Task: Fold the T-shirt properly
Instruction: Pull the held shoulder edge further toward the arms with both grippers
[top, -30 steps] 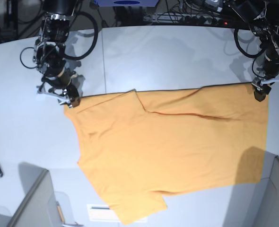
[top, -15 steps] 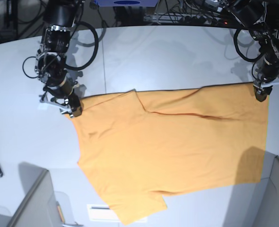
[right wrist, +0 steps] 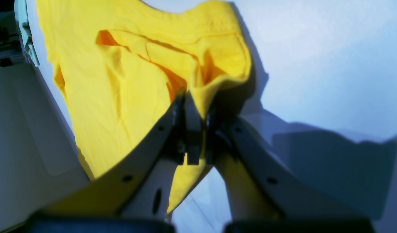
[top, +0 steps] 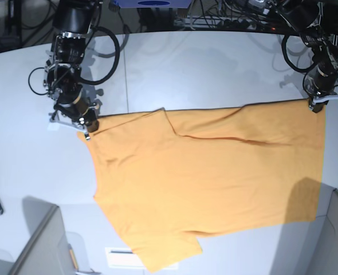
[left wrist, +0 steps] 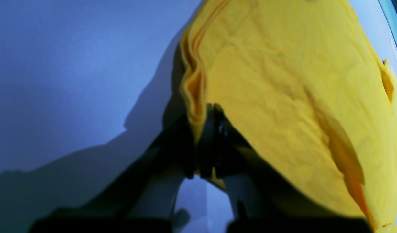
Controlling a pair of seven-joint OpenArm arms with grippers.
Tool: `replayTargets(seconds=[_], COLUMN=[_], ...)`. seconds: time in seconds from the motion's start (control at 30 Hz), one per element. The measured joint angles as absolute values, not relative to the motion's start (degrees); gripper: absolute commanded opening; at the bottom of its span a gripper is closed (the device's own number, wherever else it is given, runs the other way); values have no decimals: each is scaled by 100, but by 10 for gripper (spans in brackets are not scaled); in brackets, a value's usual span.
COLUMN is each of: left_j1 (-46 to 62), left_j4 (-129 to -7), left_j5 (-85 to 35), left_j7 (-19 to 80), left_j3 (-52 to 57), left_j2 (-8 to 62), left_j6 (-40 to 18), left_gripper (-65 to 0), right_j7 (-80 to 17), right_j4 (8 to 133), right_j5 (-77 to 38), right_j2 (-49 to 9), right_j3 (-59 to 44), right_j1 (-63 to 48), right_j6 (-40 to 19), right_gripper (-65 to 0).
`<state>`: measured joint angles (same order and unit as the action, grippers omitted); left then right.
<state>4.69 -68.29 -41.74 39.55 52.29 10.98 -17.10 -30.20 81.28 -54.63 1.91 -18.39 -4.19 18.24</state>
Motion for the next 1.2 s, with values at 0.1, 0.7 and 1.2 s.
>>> replayTargets(seconds=[0.1, 0.7, 1.2], left_j1=[478, 1968, 2790], left_j4=[-6851, -8497, -8744], left_j5=[-4228, -4088, -4104], left_j7=[4362, 4746, 4718], left_j3=[5240, 5201, 5207], left_j2=[1203, 1153, 1162], left_j6=[-1739, -1691, -1693], left_gripper=[-650, -650, -650], right_j7=[-3063, -3221, -3210], right_j4=[8401, 10254, 10755], right_j5=[-5439, -5398, -5402], right_j2=[204, 32, 32], right_j3=[-1839, -1826, -1800], right_j1=[-668, -2528, -3498], right_j6=[1848, 1977, 1973], right_gripper=[-650, -650, -650])
